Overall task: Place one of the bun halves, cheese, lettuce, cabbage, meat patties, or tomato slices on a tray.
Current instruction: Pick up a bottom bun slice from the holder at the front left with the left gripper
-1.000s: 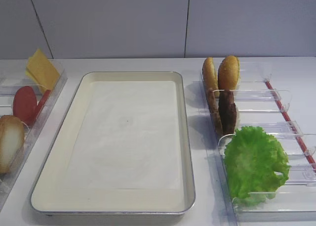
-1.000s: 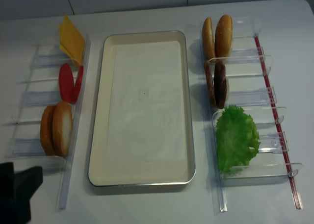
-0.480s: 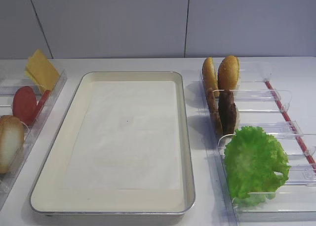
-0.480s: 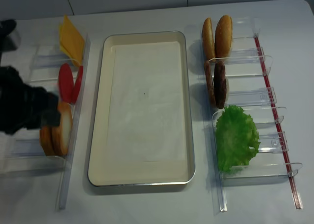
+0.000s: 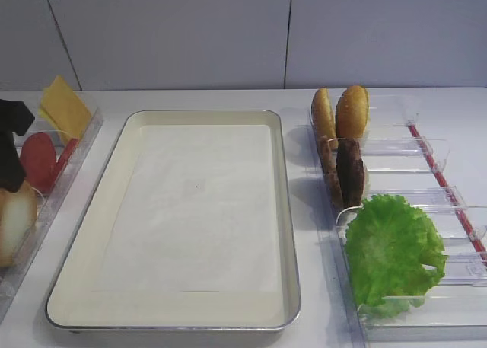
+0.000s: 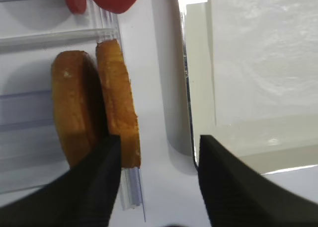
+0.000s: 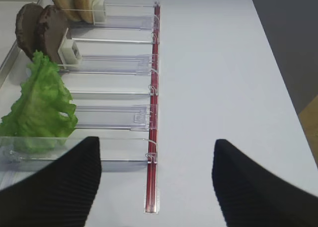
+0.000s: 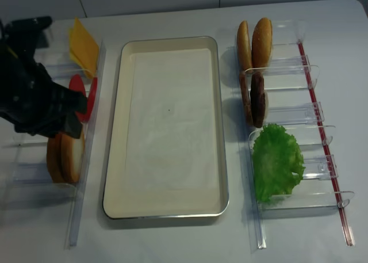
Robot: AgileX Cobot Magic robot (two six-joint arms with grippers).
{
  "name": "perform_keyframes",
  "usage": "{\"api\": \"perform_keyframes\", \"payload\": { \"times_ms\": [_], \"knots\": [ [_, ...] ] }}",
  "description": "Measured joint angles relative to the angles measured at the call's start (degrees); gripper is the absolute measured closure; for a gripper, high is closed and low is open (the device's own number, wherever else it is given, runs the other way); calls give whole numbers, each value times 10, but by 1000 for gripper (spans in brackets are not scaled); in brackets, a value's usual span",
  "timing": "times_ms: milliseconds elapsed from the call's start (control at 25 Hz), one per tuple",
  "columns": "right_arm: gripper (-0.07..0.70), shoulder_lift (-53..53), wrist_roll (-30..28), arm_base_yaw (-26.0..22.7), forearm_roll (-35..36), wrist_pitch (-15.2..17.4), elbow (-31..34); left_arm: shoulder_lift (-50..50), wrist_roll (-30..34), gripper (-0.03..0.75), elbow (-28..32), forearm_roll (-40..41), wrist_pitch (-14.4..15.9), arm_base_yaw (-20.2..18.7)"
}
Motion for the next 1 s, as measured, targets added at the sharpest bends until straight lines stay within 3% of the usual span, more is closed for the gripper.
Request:
{"api": "perform_keyframes", "payload": {
  "times_ms": [240,1000],
  "knots": [
    [161,0,0,0,0,0,0,22,-34,356,-3,32,0,-7],
    [161,0,-1,0,0,0,0,22,-39,358,-3,36,-1,-7]
  ]
}}
